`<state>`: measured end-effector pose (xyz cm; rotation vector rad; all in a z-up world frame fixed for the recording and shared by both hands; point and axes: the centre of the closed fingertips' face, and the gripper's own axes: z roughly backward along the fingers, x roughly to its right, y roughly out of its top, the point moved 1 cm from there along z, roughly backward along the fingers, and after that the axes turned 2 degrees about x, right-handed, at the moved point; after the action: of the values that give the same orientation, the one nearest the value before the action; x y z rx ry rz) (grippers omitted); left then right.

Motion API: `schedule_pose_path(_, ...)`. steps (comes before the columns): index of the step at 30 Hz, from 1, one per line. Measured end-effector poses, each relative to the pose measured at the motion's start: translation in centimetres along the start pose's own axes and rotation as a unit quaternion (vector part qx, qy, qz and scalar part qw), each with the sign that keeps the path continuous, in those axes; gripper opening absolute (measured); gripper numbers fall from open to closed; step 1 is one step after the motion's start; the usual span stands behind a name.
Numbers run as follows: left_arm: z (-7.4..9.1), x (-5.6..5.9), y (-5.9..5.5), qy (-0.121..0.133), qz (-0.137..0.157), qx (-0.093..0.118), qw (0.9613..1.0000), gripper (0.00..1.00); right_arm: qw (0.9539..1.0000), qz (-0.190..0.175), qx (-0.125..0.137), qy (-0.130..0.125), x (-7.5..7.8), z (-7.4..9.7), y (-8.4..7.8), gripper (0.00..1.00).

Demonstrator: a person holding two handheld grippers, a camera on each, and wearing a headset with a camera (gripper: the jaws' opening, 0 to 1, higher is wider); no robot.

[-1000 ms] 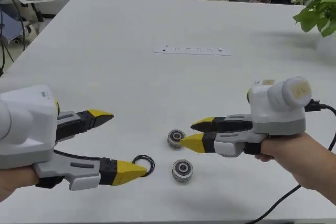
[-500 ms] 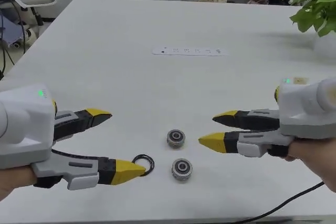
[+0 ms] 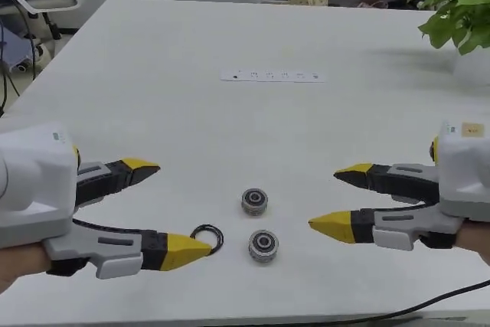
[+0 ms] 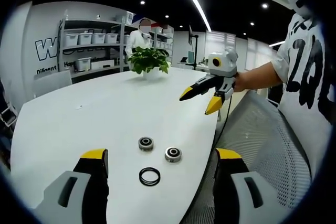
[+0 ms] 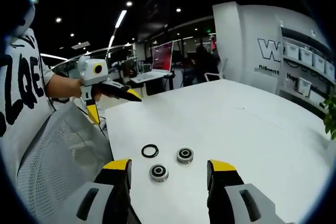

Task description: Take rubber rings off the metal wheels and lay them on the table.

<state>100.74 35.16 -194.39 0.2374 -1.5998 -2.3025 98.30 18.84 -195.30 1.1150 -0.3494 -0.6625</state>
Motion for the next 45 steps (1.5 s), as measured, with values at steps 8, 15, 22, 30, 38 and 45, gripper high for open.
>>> schedule_pose_path(8, 0.3, 0.3, 0.2, 0.001, 0.007, 0.004, 1.0, 0.8, 0.9998, -0.002, 0.022, -0.003, -0.5, 1.5, 0.4, 0.61)
schedule_pose_path(15, 0.1, 0.9, 0.0, 0.0, 0.007, 0.004, 1.0, 0.81, 0.9999, -0.006, 0.013, -0.008, -0.9, 2.0, -0.6, 0.64)
schedule_pose_path(22, 0.4, 1.4, -0.4, 0.006, 0.006, 0.002, 1.0, 0.81, 0.9998, 0.012, 0.012, -0.011, -1.1, 2.4, -0.5, 0.66)
schedule_pose_path(30, 0.3, 2.2, -0.4, 0.006, 0.005, 0.005, 1.0, 0.81, 0.9996, 0.025, 0.001, -0.011, -1.5, 2.7, -1.2, 0.69)
schedule_pose_path(38, 0.2, 2.6, -0.4, 0.01, 0.007, 0.01, 0.9999, 0.8, 0.9996, 0.022, 0.003, -0.016, -1.5, 2.6, -1.7, 0.7)
schedule_pose_path(45, 0.0, 2.9, -0.8, 0.014, 0.001, 0.007, 0.9999, 0.8, 0.9996, 0.02, 0.001, -0.017, -1.5, 2.6, -2.1, 0.7)
